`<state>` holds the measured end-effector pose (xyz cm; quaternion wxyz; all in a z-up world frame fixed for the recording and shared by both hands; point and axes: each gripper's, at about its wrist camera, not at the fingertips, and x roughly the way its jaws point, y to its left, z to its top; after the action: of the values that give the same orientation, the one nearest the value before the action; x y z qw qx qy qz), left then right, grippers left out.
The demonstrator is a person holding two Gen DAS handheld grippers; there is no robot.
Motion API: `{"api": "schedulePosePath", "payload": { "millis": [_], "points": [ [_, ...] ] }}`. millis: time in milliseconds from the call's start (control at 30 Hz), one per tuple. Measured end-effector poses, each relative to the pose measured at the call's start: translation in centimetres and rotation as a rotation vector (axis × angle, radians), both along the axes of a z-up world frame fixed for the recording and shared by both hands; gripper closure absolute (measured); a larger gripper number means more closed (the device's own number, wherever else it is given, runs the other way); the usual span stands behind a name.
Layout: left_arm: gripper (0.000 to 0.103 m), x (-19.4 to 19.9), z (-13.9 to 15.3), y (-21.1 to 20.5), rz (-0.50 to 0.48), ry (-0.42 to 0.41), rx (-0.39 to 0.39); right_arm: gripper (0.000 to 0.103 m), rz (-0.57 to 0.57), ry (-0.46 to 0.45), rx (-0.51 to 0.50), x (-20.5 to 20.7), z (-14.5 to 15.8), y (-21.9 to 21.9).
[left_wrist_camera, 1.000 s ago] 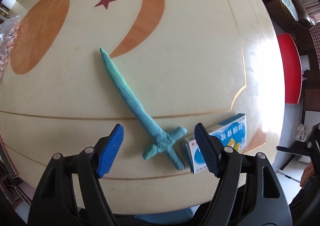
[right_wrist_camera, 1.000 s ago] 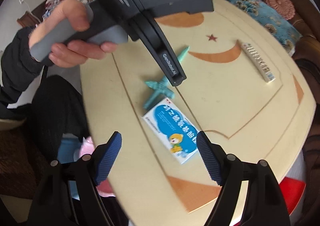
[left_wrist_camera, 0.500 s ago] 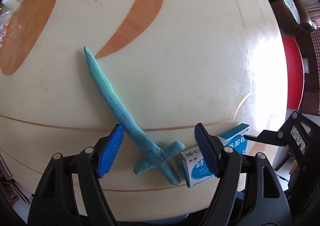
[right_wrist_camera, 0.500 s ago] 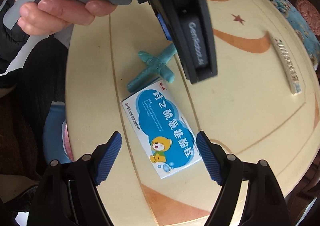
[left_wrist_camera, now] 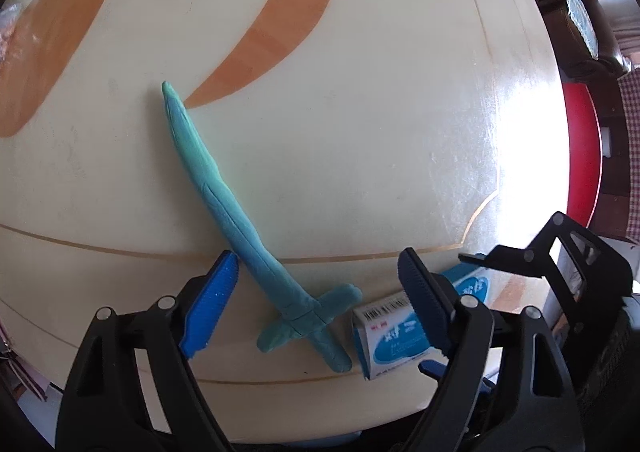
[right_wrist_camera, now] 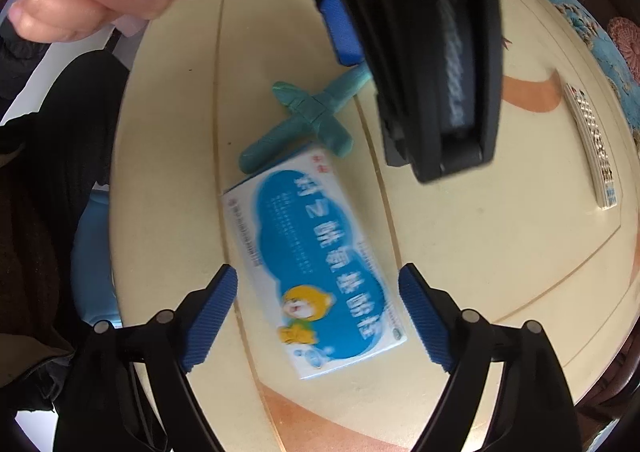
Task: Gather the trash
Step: 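Grasp the teal clay sword with the left tool while the right tool grasps the blue medicine box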
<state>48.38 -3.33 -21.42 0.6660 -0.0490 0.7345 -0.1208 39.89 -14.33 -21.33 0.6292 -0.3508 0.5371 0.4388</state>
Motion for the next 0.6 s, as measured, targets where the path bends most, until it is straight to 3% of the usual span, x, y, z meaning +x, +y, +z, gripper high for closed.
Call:
{"api": "schedulePosePath", "payload": {
  "millis": [233, 433, 567, 600],
  "points": [
    [0.022, -0.1, -0.6, 1.0, 0.059, -0.009, -0.005, 0.021, -0.011, -0.025, 0.008, 0.0, -1.3, 0.2],
    [0.040, -0.4, -0.2, 2.0, 0.073, -0.022, 0.042, 0.021, -0.139, -0.078, 0.054, -2.0, -1.7, -0.1],
    [0.044, -0.7, -0.2, 1.6, 0.026, -0.032, 0.093, 0.029, -0.236, -0.098, 0.090, -3.1, -1.5, -0.8],
    [0.049, -0.6, -0.1, 1.4, 0.009, -0.042, 0.106, 0.032, -0.259, -0.101, 0.095, -3.3, -1.4, -0.9]
  ]
}}
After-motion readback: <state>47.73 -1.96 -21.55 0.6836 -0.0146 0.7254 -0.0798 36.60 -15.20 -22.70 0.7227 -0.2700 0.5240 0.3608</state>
